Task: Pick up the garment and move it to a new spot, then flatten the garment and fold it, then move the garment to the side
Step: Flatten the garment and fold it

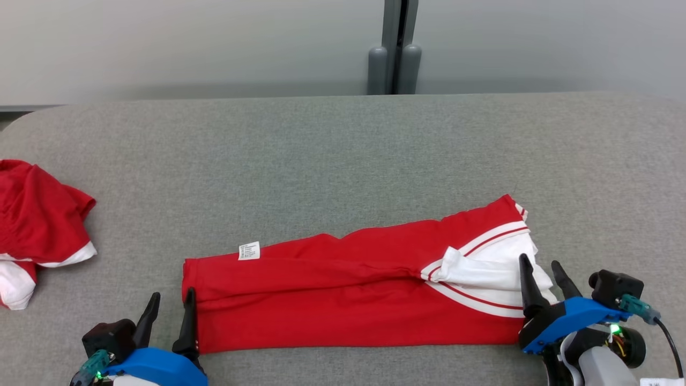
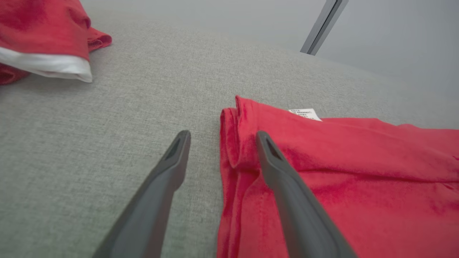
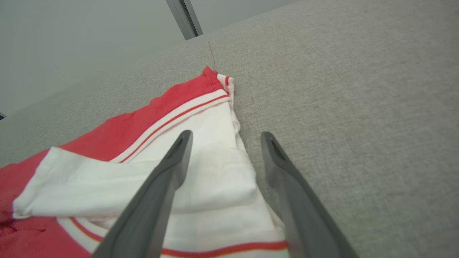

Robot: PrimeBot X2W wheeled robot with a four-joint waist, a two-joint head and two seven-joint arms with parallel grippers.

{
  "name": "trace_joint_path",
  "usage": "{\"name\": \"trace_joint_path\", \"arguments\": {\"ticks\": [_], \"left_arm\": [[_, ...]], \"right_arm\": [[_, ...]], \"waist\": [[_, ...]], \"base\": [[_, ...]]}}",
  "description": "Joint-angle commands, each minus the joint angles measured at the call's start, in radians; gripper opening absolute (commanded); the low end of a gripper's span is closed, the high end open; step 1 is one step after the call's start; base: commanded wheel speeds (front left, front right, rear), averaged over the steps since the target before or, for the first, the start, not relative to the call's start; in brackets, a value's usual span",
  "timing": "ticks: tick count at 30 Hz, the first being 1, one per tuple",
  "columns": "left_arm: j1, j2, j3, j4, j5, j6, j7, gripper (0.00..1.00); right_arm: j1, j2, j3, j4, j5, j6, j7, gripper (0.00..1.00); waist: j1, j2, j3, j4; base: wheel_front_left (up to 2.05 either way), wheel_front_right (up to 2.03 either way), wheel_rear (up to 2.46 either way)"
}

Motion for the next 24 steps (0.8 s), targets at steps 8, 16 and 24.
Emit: {"name": "trace_joint_path", "arguments": {"ticks": [8,16,24], "left_arm": [[-0.02,0.005,-0.012,-0.032,0.007,0.002,0.0,1.0],[-0.013,0.001,-0.004,-0.035,0.004,0.002,0.0,1.0],[0.006,-0.017,-0.004,-0.04,0.024,0.002,0.0,1.0]], "right_arm": [[-0.083,-0.003,-0.06,0.14,-0.121,0.0,0.068,1.0],[-0.059,0.016,0.164,0.195,0.046,0.006,0.086,0.0],[-0.099,-0.047,0.05,0.164,0.024,-0.001,-0.035,0.0]], "waist": [[0.0001,0.0001,0.052,0.054],[0.0001,0.0001,0.044,0.037],[0.0001,0.0001,0.008,-0.025]], "base": [[0.0,0.0,0.0],[0.0,0.0,0.0],[0.0,0.0,0.0]]}}
